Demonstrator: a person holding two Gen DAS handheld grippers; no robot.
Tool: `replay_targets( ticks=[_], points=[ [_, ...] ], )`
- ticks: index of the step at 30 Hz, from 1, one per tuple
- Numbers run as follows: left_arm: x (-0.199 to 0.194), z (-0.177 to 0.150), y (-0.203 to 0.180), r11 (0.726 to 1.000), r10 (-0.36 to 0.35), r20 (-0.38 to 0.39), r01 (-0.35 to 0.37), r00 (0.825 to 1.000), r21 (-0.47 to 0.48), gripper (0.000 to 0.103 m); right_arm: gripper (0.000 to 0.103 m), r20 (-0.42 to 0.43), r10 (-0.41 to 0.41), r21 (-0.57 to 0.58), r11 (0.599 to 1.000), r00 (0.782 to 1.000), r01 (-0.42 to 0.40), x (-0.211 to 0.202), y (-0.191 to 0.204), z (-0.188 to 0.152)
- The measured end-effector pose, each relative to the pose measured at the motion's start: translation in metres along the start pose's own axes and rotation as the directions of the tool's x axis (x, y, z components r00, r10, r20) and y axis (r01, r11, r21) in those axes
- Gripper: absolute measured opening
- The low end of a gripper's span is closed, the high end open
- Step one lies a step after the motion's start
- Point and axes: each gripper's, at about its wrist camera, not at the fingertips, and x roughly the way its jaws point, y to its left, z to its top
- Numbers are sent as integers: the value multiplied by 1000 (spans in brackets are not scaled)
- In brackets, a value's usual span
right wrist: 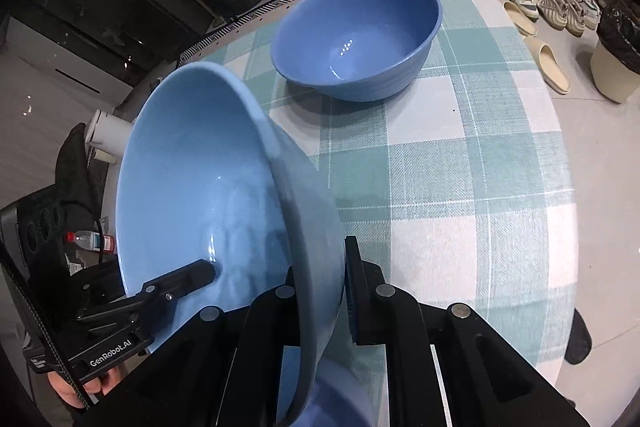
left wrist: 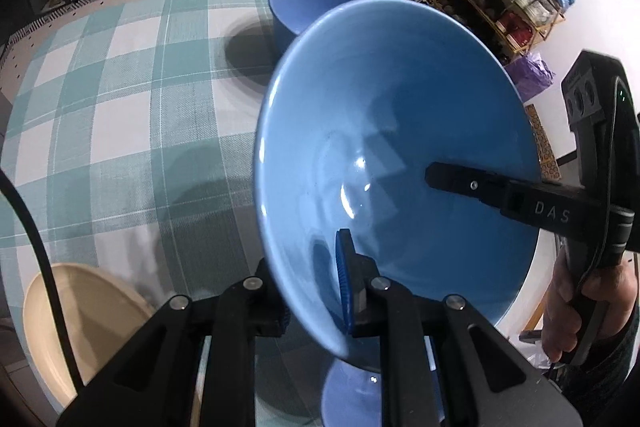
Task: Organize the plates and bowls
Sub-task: 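Tilt and carry the right tool's bowl over the bowl held by the left tool, then lower the right tool's bowl into the left tool's bowl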
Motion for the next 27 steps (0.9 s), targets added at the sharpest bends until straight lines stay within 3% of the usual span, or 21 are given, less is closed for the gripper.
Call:
replay_targets(
  ticks=[11, 22, 27],
  points=[
    [-38, -20, -12, 999, -22, 36, 20, 999, 35, 16, 9, 51, -14, -21, 1000, 999, 15, -51, 25, -35],
    [-51, -68, -17, 997, -52, 35, 50, 998, 52, 16, 9, 79, -29, -31, 999, 996, 31, -68, 40, -88],
    [-46, -95, -23, 997, -33, 25, 32, 999, 71, 16, 9, 83, -32, -39, 999, 996, 35, -65, 40, -117]
  ],
)
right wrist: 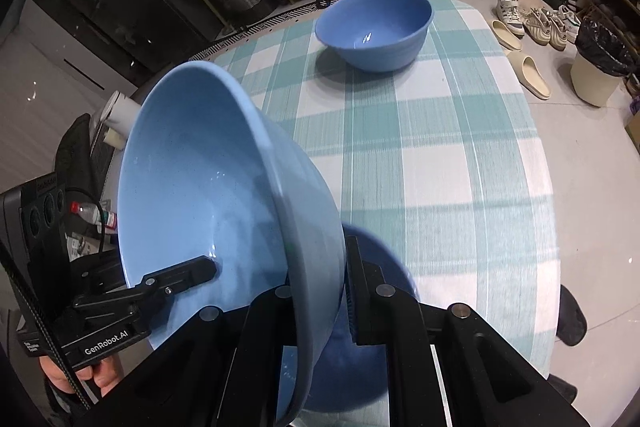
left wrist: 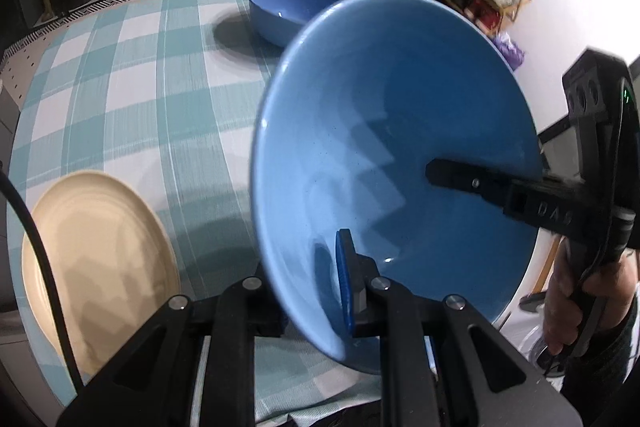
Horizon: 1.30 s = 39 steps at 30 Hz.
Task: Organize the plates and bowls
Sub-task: 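Lower the right tool's bowl into the left tool's bowl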
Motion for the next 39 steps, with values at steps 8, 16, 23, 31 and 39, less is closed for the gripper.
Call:
replay_targets(
  ticks=[8, 16, 23, 31, 39],
  points=[
    [12, -20, -4, 1000, -1, -1, 1, 1000, -14, 16, 9, -16, 45, 75, 996, 999, -44, 17, -21, -31],
    [23, -35, -13, 997, 70, 18, -70, 997, 14, 16, 9, -17, 81, 119, 990, 997, -78, 32, -35, -49],
    [25, -43, -16, 990, 143, 81, -144, 986, 10, 16, 9, 25, 86, 147, 985, 996, -89, 37, -40, -60],
    [22, -53, -20, 988, 153, 143, -153, 978, -11, 17, 10, 96, 78, 199, 975, 992, -96, 35, -49, -76],
    [18, -65, -13, 989, 137, 212, -120, 968, -92, 19, 10, 180, 25, 170, 984, 983, -56, 24, -39, -92]
  ],
)
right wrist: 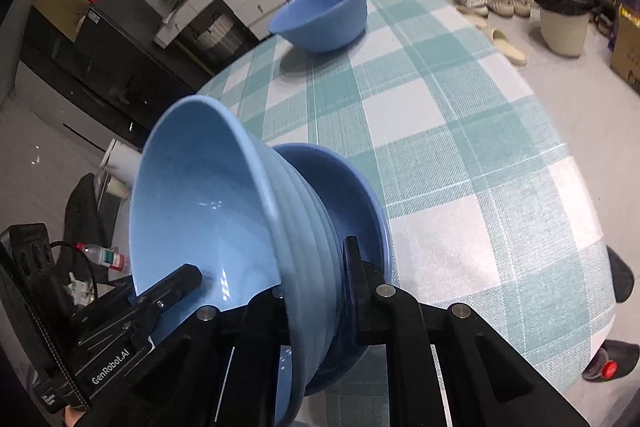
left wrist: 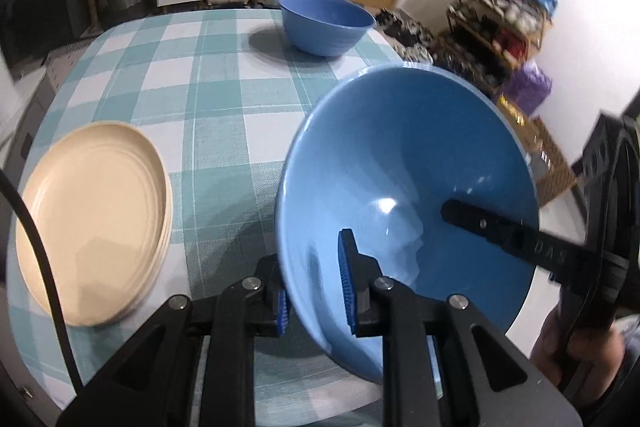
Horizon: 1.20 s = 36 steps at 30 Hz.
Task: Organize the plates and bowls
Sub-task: 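Lower the right tool's bowl into the left tool's bowl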
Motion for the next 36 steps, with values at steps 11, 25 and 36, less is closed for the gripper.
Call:
replay_targets(
  ticks=[11, 25, 36],
  points=[
    [2, -11, -8, 999, 27, 40, -28, 999, 35, 30, 10, 128, -82, -54, 995, 988, 89, -15, 9, -18],
    [0, -13, -9, 1000, 17, 45, -18, 999, 23, 30, 10, 184, -103, -95, 988, 978, 122, -24, 14, -27],
    [-8, -9, -9, 1000, 0, 30, 0, 1000, 5, 34, 14, 232, -147, -131, 975, 961, 181, -27, 17, -29]
  ],
)
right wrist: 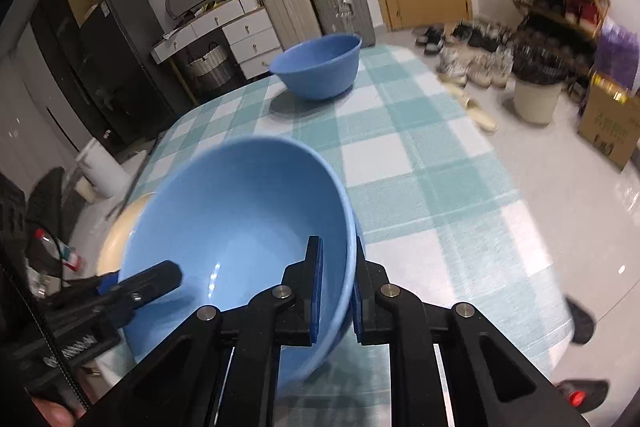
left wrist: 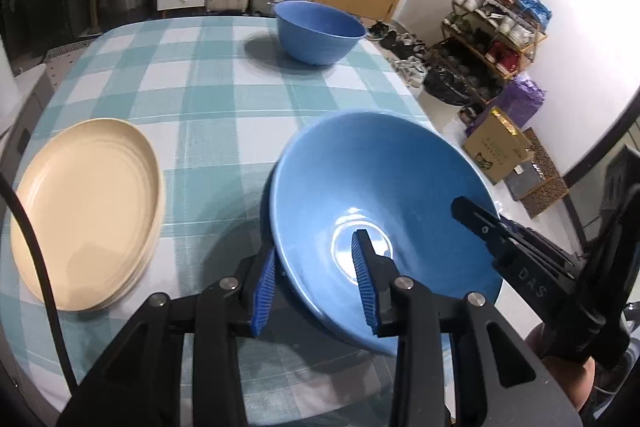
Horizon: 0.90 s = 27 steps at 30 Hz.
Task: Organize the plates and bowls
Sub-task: 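Lower the right tool's bowl into the left tool's bowl, then open the right tool and release the nested bowl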
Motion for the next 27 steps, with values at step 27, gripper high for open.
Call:
replay_targets(
  ticks=[27],
  points=[
    [-13, -9, 18, 997, -18, 25, 20, 1000, -72, 42, 16, 96, 26, -79, 997, 995, -18, -16, 2, -2]
  ],
)
